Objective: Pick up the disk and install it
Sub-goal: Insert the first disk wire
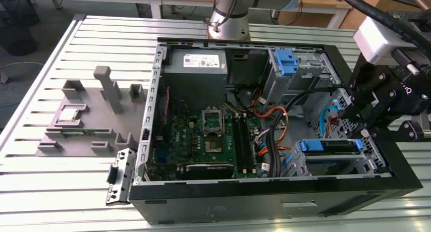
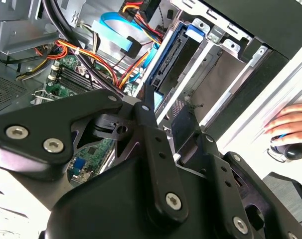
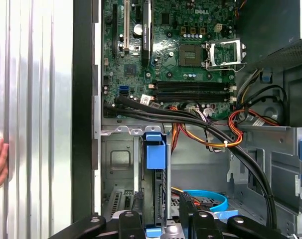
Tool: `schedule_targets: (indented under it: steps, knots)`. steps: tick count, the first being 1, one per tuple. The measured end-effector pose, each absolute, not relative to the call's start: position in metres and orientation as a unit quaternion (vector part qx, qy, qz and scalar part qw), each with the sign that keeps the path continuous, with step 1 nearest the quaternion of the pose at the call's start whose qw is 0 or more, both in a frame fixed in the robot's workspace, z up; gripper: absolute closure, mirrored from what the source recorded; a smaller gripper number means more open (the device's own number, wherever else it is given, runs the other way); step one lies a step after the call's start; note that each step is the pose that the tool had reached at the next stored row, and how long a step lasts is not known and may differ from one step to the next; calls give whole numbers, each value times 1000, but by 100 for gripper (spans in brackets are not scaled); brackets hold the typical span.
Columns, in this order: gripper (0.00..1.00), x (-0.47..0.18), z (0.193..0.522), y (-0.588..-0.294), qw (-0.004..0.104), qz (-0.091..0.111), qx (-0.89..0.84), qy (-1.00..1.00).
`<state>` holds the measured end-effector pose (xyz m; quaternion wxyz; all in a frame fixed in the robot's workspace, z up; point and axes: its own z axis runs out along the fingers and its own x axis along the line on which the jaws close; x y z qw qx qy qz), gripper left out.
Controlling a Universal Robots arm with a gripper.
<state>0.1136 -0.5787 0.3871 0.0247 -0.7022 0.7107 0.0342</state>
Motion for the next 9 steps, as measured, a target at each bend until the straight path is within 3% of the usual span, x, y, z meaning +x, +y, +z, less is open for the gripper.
schedule_targets:
  steps: [9]
  knots:
    - [58, 114, 387, -576, 25, 35, -702, 711]
